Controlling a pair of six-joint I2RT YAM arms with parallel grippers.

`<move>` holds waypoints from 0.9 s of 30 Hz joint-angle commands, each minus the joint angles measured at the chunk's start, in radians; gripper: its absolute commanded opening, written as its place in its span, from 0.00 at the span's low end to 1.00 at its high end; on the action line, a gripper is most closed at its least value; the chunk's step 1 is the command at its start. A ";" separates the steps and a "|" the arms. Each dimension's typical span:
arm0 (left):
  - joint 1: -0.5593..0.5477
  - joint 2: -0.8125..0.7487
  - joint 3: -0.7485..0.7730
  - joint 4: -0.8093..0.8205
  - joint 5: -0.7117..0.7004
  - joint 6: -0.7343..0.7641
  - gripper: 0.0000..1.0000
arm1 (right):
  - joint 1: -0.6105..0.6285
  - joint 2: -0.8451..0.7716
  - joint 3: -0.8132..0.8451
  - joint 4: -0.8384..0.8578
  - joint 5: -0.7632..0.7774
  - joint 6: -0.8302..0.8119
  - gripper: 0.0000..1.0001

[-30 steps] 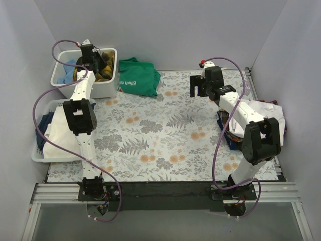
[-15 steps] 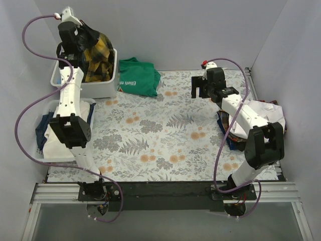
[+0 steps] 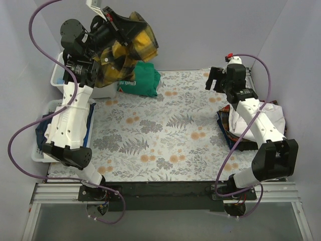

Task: Fold and stack the long sleeve shirts
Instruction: Move the shirt to the center of the board

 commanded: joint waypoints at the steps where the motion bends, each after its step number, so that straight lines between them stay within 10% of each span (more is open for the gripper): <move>1: -0.110 -0.109 -0.021 0.077 0.173 -0.019 0.00 | -0.039 -0.034 -0.027 0.013 -0.003 0.062 0.93; 8: -0.270 -0.204 -0.254 0.077 0.238 -0.042 0.00 | -0.157 -0.055 -0.056 -0.009 -0.022 0.161 0.93; 9: -0.287 -0.219 -0.366 0.075 0.239 -0.044 0.43 | -0.166 -0.057 -0.061 -0.010 -0.042 0.167 0.93; 11: -0.324 -0.278 -0.498 0.037 0.215 -0.010 0.54 | -0.177 -0.061 -0.072 -0.009 -0.052 0.175 0.93; 19: -0.396 -0.613 -0.940 -0.227 -0.639 0.185 0.63 | -0.182 -0.061 -0.092 -0.006 -0.073 0.143 0.92; 27: -0.394 -0.615 -1.065 -0.315 -0.957 0.044 0.69 | -0.078 0.035 -0.040 -0.013 -0.383 -0.058 0.92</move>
